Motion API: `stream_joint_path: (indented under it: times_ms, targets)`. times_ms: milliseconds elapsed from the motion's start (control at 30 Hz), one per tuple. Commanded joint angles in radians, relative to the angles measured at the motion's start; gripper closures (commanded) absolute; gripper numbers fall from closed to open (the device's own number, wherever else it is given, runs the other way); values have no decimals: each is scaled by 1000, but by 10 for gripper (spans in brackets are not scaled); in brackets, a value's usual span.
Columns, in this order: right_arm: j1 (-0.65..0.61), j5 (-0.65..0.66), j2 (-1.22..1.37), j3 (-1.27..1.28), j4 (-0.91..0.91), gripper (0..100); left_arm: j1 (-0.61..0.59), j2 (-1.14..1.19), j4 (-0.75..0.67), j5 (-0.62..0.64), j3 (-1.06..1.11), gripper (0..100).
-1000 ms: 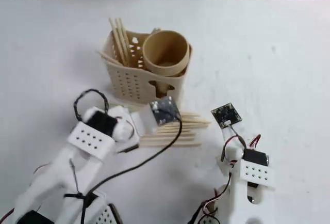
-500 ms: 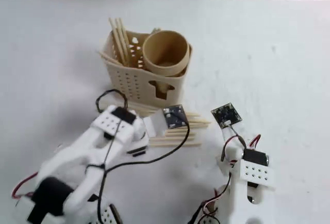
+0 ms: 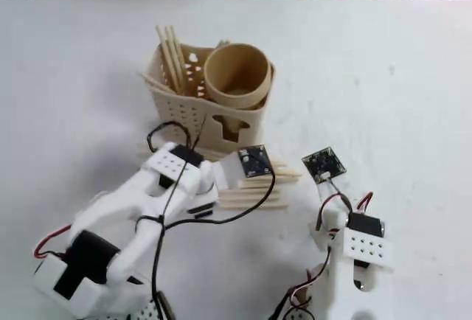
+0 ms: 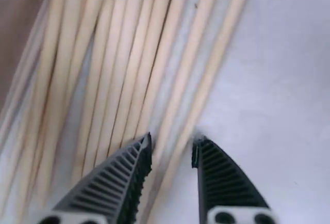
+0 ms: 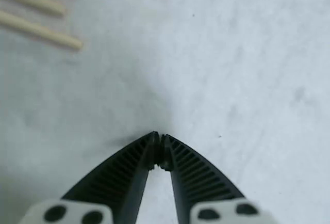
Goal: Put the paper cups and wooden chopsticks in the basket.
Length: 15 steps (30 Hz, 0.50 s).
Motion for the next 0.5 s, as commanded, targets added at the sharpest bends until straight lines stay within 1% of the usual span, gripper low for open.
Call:
stream_joint_path:
  times_ms: [0,100,200,333,400,467]
  targets:
    - [2,12,-2,-3,-15,981,16,2,11,-9,-21,929]
    - [2,12,-2,-3,-15,981,16,-1,43,-6,-21,970]
    - [2,12,-2,-3,-15,981,30,-5,89,-6,-23,972]
    - [2,12,-2,-3,-15,981,31,-8,101,-6,-34,973]
    - [2,12,-2,-3,-15,981,27,-8,106,-6,-52,973]
    - [2,12,-2,-3,-15,981,25,-8,143,-8,-91,974]
